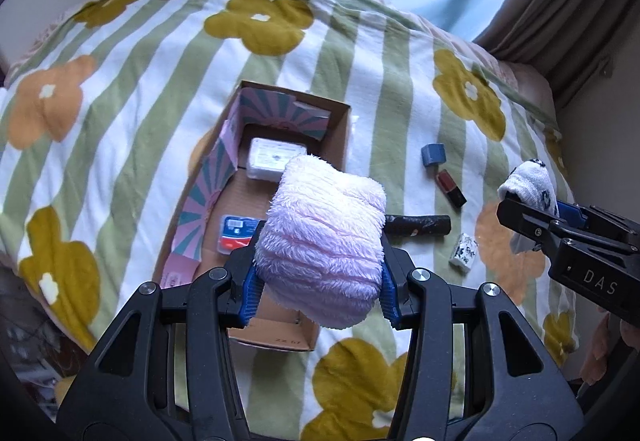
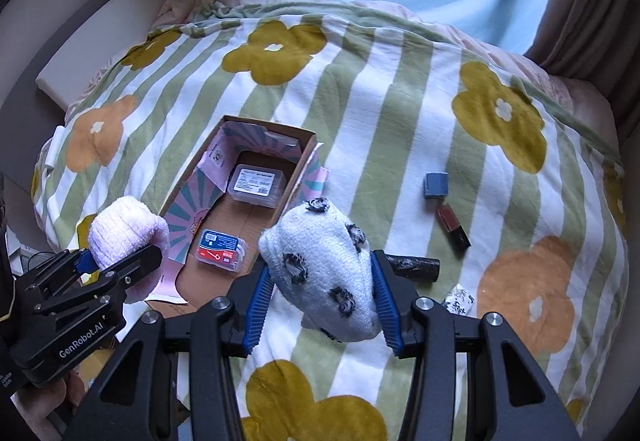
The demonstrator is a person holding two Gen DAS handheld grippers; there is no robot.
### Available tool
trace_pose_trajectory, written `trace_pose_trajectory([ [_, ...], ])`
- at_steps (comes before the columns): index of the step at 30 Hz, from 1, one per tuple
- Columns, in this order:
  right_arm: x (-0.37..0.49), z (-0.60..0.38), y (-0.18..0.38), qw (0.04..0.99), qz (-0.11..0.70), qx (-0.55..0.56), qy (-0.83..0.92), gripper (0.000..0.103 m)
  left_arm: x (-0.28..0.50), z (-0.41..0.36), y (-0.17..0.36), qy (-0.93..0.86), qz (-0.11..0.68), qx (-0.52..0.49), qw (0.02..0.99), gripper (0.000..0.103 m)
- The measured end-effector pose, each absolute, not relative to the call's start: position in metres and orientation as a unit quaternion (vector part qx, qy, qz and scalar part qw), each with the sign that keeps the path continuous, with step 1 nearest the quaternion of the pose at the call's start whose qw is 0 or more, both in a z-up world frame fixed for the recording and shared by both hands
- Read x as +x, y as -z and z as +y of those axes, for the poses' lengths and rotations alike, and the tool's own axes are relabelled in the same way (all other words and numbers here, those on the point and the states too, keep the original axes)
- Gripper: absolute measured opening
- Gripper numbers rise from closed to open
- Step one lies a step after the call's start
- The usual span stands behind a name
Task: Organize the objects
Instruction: 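Carry both socks over the cardboard box and release them inside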
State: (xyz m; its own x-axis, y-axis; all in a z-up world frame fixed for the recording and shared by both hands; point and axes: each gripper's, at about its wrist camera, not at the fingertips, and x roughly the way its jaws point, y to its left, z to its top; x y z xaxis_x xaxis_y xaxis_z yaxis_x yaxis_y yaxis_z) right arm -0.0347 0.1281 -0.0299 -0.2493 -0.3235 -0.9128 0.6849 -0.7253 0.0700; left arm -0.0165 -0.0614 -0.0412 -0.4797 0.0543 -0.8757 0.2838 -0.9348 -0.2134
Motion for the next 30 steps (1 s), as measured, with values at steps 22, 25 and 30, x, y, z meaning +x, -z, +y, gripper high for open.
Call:
trace_pose_trajectory([
  [22,-0.050,-0.043,0.161,0.437,0.290,0.526,0.669,0.044,-0.022,-0.129,0.163,0.789,0.181,0.582,0.081,0.043],
  [25,-0.050,-0.055,0.181,0.455,0.301,0.531,0.648,0.044,-0.028,-0.123,0.181,0.784,0.168,0.593,0.072,0.043],
  [30,-0.050,-0.062,0.200,0.471,0.312,0.534,0.629,0.044,-0.035,-0.111,0.202,0.777,0.150,0.610,0.055,0.043],
])
